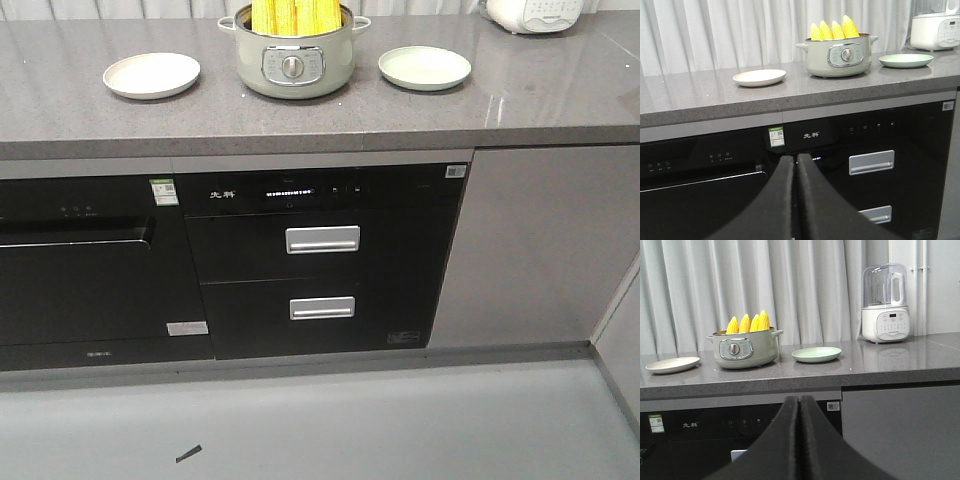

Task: Distribute corn equally
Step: 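Drive the base forward to the counter with the pot and plates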

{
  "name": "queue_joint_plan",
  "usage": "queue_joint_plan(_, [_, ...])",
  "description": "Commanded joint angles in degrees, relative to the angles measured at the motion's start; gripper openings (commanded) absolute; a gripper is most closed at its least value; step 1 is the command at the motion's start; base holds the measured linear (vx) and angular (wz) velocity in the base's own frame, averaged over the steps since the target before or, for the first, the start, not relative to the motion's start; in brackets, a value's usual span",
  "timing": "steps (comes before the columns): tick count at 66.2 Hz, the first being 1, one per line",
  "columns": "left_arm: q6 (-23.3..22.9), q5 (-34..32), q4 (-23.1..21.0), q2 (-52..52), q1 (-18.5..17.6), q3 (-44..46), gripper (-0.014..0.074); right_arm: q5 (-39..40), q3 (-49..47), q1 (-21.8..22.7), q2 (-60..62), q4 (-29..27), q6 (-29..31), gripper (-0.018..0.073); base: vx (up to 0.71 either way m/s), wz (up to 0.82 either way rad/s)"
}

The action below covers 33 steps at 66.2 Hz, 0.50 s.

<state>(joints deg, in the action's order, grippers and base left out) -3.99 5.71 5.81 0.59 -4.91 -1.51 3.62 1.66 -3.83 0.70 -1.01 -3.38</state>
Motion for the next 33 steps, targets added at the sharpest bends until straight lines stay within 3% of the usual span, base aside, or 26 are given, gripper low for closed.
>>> queue_joint_plan(1, [-0.6,-4.6,-0.6,1.0,-0.1,-0.8,-0.0006,4.2,0.5,0.3,0.1,0.4,0.0,-0.001,0.21,0.02])
queue_joint_plan(33, [-0.6,-4.6,-0.6,1.0,-0.1,-0.8,-0.0006,4.2,0.5,0.3,0.1,0.4,0.0,-0.001,0.2,0.02])
